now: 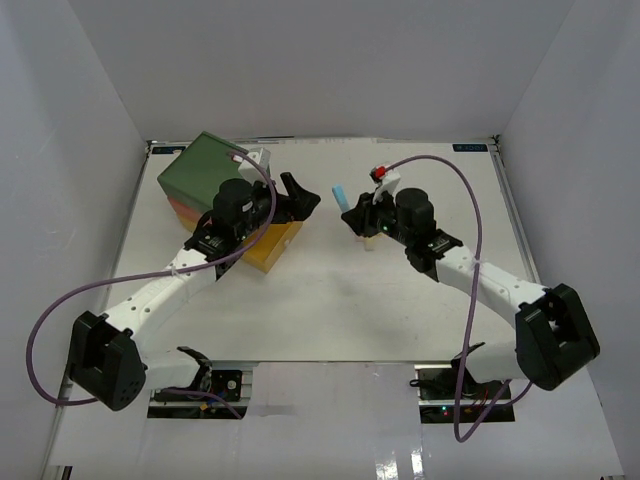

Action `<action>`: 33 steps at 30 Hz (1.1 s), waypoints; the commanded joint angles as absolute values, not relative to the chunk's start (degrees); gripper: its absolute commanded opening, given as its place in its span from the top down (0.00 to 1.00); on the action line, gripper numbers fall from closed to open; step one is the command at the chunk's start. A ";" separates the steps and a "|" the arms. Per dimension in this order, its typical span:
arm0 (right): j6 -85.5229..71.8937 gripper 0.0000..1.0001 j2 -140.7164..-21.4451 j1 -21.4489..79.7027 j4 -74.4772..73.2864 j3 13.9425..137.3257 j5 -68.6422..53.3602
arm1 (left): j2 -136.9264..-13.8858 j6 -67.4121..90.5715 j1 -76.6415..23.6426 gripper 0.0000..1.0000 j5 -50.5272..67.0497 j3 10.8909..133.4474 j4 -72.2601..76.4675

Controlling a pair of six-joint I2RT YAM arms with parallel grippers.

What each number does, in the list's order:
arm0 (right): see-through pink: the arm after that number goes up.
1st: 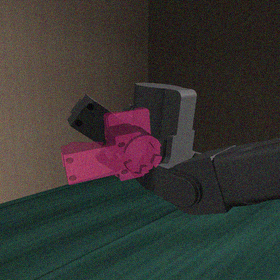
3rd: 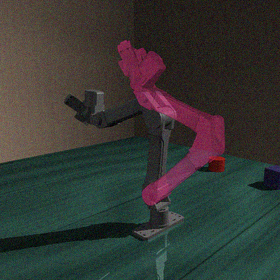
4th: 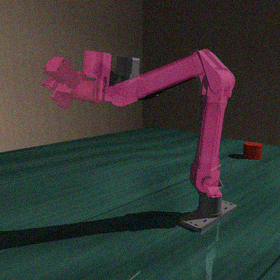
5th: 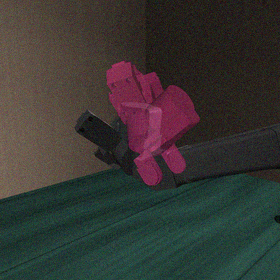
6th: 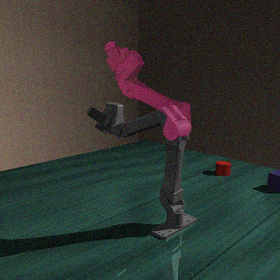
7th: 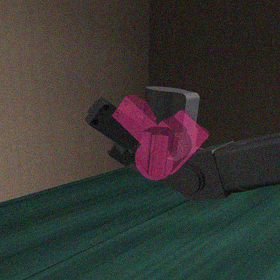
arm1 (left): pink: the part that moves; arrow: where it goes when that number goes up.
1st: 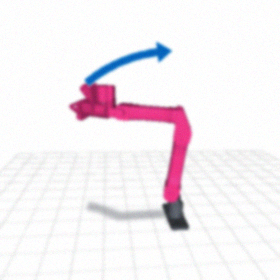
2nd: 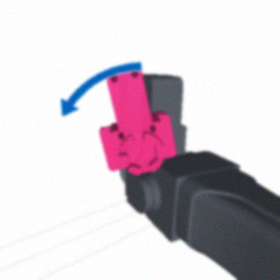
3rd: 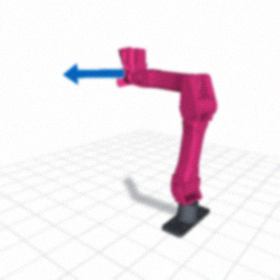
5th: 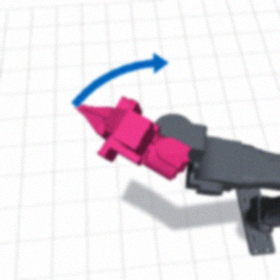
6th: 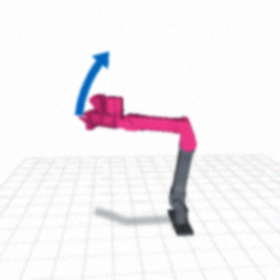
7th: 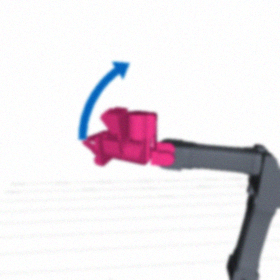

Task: Sort the stationery into containers
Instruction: Pick up the pen from the center of the board, then place the pen in the drawer.

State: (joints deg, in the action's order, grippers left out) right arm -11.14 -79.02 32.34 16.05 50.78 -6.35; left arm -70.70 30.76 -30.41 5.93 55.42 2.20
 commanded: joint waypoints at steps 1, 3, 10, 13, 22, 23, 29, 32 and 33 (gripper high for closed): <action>-17.74 0.82 -74.64 34.27 27.04 44.66 -9.31 | -71.80 37.78 -31.64 0.02 7.83 52.83 8.15; -18.80 0.81 -72.96 35.42 29.43 41.33 -10.28 | -72.42 38.58 -33.74 0.02 5.81 52.56 9.75; -21.97 0.81 -68.30 37.26 34.63 36.04 -11.34 | -77.25 40.07 -38.84 0.02 0.88 55.10 9.85; -22.59 0.81 -67.85 37.35 35.42 35.33 -11.42 | -79.18 40.69 -39.99 0.06 -1.49 56.33 9.15; -24.78 0.77 -68.12 37.88 39.02 32.61 -12.31 | -82.62 40.43 -41.48 0.56 -0.53 58.45 8.79; -24.87 0.75 -68.12 37.97 39.20 32.09 -12.39 | -82.53 40.08 -41.57 0.62 -0.44 58.53 8.79; -23.65 0.55 -67.77 37.97 37.80 32.08 -11.17 | -81.56 36.22 -41.57 0.88 -2.45 58.62 7.21; -21.46 0.38 -67.06 38.06 34.82 32.34 -9.68 | -80.60 30.69 -41.48 0.88 -4.47 59.58 4.32; -20.84 0.27 -66.36 37.97 33.93 32.26 -8.97 | -80.60 28.76 -41.48 0.87 -6.74 60.20 1.09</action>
State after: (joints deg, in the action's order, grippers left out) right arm -23.27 -68.53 37.65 34.15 32.05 -11.05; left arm -83.24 35.18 -41.85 -1.87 57.19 6.00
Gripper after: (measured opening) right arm 0.685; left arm 0.335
